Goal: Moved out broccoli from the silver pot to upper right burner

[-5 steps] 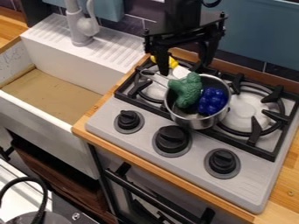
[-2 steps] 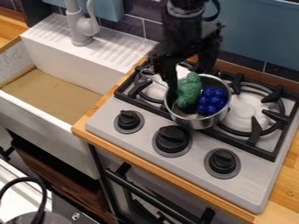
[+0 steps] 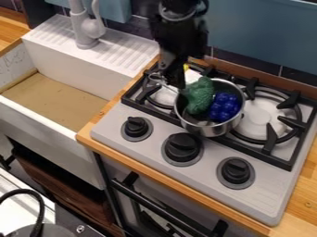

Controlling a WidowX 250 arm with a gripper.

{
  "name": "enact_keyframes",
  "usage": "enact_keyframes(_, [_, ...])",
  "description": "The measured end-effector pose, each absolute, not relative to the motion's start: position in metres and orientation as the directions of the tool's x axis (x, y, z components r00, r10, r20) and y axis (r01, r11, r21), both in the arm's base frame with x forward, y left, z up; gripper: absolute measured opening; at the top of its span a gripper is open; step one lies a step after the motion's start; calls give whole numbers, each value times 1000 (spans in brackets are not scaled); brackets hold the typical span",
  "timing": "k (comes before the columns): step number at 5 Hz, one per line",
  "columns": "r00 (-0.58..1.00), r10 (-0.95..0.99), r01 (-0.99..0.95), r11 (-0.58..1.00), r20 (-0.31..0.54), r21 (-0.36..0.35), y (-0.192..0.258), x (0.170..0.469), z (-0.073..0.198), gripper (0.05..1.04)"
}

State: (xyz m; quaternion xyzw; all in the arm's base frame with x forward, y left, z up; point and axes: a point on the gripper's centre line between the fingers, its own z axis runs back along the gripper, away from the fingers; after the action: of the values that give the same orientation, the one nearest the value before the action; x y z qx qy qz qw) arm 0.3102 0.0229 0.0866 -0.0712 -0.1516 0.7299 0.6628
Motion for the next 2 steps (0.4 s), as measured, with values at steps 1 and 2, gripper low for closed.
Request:
enact_keyframes(1, [-344,937,-896,-308,61,-320,23,312,76,995])
enact_keyframes(2, [-422,906,-861,-388,37,-329,23,313,75,995])
